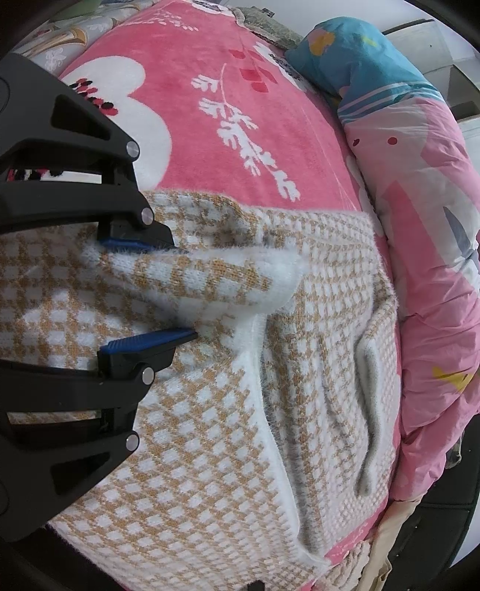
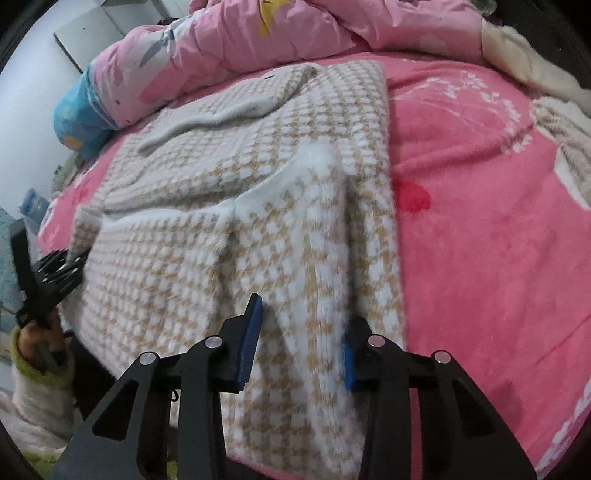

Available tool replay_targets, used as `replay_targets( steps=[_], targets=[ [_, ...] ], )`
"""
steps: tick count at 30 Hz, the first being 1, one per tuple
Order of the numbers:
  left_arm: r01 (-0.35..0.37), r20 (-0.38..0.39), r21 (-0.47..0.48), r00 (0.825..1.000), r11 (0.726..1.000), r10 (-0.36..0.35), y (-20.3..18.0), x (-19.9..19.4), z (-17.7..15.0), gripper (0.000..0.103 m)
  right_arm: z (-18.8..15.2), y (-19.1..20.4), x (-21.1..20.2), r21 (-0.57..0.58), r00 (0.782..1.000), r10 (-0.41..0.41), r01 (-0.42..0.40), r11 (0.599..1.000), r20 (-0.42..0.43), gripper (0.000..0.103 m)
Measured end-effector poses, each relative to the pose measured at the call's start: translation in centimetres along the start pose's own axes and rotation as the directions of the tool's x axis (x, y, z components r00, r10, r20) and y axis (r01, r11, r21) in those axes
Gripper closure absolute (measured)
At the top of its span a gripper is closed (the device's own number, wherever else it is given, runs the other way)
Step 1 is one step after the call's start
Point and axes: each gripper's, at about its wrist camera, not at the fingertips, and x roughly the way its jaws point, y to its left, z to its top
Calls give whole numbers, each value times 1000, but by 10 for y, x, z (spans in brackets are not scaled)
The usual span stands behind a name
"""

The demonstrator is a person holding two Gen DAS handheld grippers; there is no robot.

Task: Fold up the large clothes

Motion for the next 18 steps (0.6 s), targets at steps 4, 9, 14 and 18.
replay_targets(
  steps=[4, 9, 14, 18],
  targets=[
    [-1, 1, 7, 1000, 1000, 1, 1, 0, 0, 69, 6, 4, 7, 0, 999, -37, 37, 999, 13, 67],
    [1, 1, 7, 1000, 1000, -1, 1, 0, 0, 69, 0, 13, 3, -27, 995, -95, 96, 995, 23, 67],
    [2, 0, 3, 1000, 1000, -2, 1, 0, 0, 69, -3, 19, 3, -57, 989, -144, 146, 988, 32, 67],
    [2, 1, 7, 1000, 1000, -2, 2, 1, 0, 69, -1, 27, 7, -59, 985, -165, 167, 984, 43, 67]
  ],
)
